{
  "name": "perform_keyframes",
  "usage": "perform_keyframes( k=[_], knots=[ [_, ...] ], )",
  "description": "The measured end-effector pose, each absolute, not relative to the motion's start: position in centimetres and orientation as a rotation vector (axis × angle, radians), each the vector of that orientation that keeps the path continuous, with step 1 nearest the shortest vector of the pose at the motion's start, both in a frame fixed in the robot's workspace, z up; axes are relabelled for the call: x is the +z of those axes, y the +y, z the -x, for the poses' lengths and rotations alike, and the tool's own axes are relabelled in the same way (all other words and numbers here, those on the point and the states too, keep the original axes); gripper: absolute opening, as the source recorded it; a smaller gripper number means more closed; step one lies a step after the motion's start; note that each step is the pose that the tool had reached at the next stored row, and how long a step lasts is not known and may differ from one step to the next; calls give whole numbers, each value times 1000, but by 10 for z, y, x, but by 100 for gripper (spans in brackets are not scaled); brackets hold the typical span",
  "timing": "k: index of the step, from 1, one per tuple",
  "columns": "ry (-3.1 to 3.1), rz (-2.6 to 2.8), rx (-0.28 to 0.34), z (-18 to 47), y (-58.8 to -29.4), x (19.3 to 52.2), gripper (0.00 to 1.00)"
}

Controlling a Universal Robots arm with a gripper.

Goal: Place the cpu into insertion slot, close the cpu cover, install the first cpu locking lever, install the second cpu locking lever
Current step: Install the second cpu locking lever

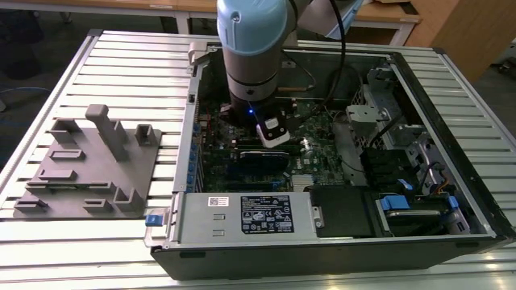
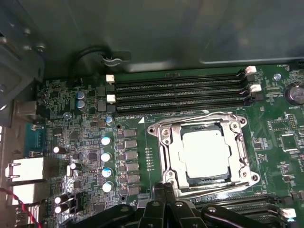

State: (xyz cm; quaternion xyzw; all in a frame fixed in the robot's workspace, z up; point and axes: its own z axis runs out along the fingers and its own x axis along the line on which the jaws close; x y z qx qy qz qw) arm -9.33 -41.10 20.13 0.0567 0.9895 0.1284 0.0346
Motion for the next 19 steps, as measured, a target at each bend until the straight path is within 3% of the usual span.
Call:
perform_keyframes(
  k=[4, 8, 19],
  knots=[
    [3045, -173, 365, 93, -411, 203, 10],
    [3049, -171, 299, 93, -410, 203, 10],
    [3051, -171, 282, 93, -396, 203, 10]
  ],
)
